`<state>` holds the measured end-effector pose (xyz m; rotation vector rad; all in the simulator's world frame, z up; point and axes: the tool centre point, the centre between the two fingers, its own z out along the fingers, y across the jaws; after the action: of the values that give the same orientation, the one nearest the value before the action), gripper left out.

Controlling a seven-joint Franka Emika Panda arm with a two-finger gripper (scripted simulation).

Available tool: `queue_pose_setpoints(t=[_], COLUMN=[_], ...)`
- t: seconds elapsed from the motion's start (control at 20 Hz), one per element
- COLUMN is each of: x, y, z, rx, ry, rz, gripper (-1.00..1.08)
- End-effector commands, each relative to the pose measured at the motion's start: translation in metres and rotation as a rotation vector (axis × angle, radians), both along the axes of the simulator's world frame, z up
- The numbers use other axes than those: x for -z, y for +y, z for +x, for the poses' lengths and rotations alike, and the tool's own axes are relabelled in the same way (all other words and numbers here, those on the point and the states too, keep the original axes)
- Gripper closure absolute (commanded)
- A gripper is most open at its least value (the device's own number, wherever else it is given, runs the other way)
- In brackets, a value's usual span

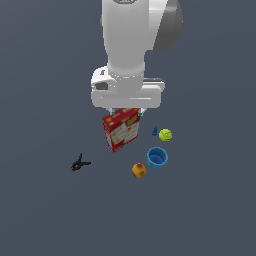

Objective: Pick up a designated object from a clutter of objects.

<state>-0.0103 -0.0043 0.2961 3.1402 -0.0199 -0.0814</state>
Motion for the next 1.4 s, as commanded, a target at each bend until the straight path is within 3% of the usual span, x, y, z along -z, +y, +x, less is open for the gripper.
queue_pose_setpoints(t=[0.0,0.4,0.7,1.05,1.35], x=[0.000,-0.005,-0.003,0.019,0.055], y=[0.000,0.020,0.017,-0.004,-0.041], z=[0.000,-0.001,0.001,0.018,0.040], rx=[0.000,-0.086,-0.072,0.012,0.150], ry=[0.000,-0.001,-0.002,-0.006,-0.013], rz=[0.000,-0.021,-0.018,-0.003,0.013], gripper=[-0.92,-0.92,-0.92,-0.92,-0.92])
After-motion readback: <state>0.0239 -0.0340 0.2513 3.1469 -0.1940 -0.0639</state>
